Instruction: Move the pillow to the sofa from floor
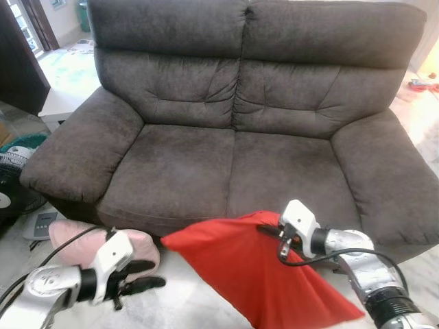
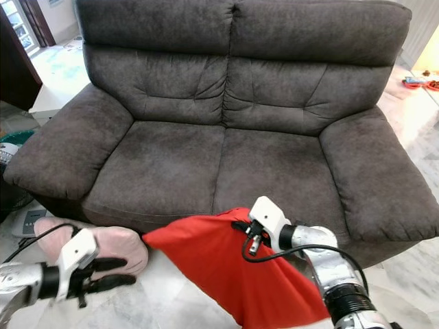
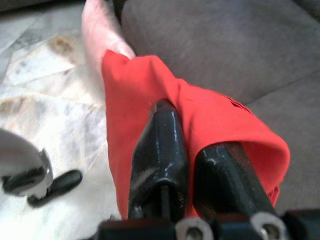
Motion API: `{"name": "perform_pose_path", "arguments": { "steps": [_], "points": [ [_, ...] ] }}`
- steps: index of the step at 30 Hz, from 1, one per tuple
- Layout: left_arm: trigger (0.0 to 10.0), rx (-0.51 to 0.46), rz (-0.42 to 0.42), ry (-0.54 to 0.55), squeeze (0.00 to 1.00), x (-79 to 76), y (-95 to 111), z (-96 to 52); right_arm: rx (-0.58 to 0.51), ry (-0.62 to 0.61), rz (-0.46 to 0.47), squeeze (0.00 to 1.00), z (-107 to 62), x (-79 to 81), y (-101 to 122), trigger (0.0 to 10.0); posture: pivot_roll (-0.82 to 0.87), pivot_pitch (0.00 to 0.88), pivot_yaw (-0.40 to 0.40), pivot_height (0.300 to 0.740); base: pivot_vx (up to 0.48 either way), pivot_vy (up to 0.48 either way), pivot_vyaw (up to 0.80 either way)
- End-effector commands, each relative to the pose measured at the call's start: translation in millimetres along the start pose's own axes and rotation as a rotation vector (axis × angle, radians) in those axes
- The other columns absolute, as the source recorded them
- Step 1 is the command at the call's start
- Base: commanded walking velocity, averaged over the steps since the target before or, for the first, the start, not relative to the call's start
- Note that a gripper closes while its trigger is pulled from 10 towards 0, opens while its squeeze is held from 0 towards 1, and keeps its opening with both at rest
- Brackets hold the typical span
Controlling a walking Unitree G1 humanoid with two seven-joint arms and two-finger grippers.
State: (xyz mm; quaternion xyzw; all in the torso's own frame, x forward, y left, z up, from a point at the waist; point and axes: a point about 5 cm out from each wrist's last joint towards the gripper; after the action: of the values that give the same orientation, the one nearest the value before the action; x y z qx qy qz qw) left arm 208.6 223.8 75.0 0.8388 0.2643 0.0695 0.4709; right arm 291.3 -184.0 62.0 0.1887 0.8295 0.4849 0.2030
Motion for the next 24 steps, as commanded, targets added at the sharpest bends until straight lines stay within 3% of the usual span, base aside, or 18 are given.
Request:
{"name": "perform_pose_path", "arguments": {
  "steps": [1,6,13,16,21,23,24],
  "points": [
    [10.0,0.054,-0.016,-0.058,0.00,-7.8,-8.2,-2.4,-0.050,0.032,-0.097,0.00,-4.2,-6.1,22.2,10.0,0.19,0.029,-0.019,0.740,0.000,0.000,0.00],
    [10.0,0.127,-0.029,-0.120,0.00,-15.7,-22.3,-11.3,0.024,0.075,-0.135,0.00,-11.5,-7.1,16.1,10.0,0.19,0.038,-0.022,0.740,0.000,0.000,0.00],
    [10.0,0.176,0.023,-0.055,0.00,-7.1,-26.0,-16.7,0.103,0.104,-0.161,0.00,-18.7,-9.2,9.6,10.0,0.19,0.042,-0.024,0.740,0.000,0.000,0.00],
    [10.0,0.183,0.059,-0.035,0.00,-3.7,-23.1,-15.0,0.150,0.114,-0.173,0.00,-20.5,-8.8,4.4,10.0,0.19,0.041,-0.024,0.740,0.000,0.000,0.00],
    [10.0,0.200,0.186,0.073,0.00,4.7,-27.6,-2.2,0.123,0.127,-0.173,0.00,-19.0,-5.6,8.3,10.0,0.19,0.040,-0.021,0.740,0.000,0.000,0.00],
    [10.0,0.198,0.182,0.078,0.00,4.6,-29.0,-0.4,0.118,0.129,-0.175,0.00,-18.9,-5.4,9.3,10.0,0.19,0.040,-0.021,0.740,0.000,0.000,0.00],
    [10.0,0.177,0.165,0.075,1.00,2.0,-32.8,6.8,0.109,0.122,-0.183,0.00,-18.4,-6.4,12.4,10.0,0.19,0.038,-0.019,0.740,0.000,0.000,0.00]
  ]
}}
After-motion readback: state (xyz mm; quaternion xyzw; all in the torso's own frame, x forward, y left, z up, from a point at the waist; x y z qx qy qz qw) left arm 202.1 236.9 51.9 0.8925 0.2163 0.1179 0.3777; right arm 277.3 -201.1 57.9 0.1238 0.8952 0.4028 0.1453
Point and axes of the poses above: a point about 5 cm out from each wrist's last joint towards the gripper, its own z axis pointing out of the wrist towards the gripper, its own y axis along the axis of the wrist's last joint, x = y × z, and after that the axes turned 2 degrees about -z, right-handed
